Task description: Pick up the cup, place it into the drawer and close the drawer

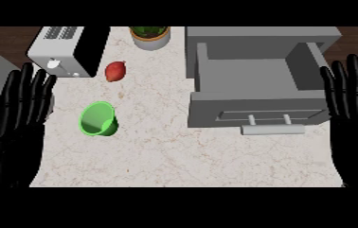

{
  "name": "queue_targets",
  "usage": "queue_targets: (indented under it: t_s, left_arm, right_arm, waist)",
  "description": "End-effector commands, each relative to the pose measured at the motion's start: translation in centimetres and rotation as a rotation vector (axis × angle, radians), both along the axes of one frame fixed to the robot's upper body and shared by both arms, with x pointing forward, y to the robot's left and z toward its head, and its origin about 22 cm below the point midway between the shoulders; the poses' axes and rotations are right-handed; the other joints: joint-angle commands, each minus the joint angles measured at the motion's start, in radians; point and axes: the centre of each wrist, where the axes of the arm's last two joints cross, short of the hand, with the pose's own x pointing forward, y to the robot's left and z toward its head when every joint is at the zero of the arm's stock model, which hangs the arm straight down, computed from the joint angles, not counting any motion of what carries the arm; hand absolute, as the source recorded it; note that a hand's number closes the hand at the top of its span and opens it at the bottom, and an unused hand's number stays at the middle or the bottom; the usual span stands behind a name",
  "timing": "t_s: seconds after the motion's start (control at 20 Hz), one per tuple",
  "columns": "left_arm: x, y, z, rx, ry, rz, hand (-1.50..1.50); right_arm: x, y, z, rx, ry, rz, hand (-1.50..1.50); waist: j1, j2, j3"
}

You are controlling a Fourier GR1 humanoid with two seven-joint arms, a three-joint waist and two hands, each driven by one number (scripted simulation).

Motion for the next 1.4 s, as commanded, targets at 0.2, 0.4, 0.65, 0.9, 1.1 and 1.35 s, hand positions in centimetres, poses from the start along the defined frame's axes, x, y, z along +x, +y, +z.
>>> queue_targets:
  t_s: [0.2,0.4,0.65,0.9,1.1,1.35]
  left_arm:
    - [1.8,1.2,0.9,-0.003,-0.016,-0.301,-1.50]
    - [0.7,1.9,-2.5,-0.208,0.167,-0.359,-1.50]
    - [1.4,4.4,-5.0,-0.245,0.200,-0.345,-1.50]
    - [2.1,5.3,-7.5,-0.230,0.259,-0.307,-1.50]
    - [3.3,6.3,-8.3,-0.183,0.275,-0.213,-1.50]
    - [3.0,7.8,-12.1,-0.155,0.328,-0.165,-1.50]
  right_arm:
    - [0.4,-0.9,-0.6,-0.004,0.018,-0.029,-1.50]
    - [0.6,0.4,0.0,-0.108,0.087,0.010,-1.50]
    - [-0.6,-3.4,0.4,-0.115,0.104,0.018,-1.50]
    - [0.1,-1.7,-2.7,-0.105,0.108,0.050,-1.50]
    - [2.1,-0.7,-3.1,-0.118,0.106,0.028,-1.50]
    - [2.4,-2.1,-0.7,-0.099,0.115,0.024,-1.50]
  waist:
    - [0.024,0.024,0.023]
    - [0.032,0.023,0.022]
    - [0.025,0.022,0.023]
    - [0.026,0.023,0.023]
    - [0.027,0.024,0.023]
    - [0.026,0.023,0.023]
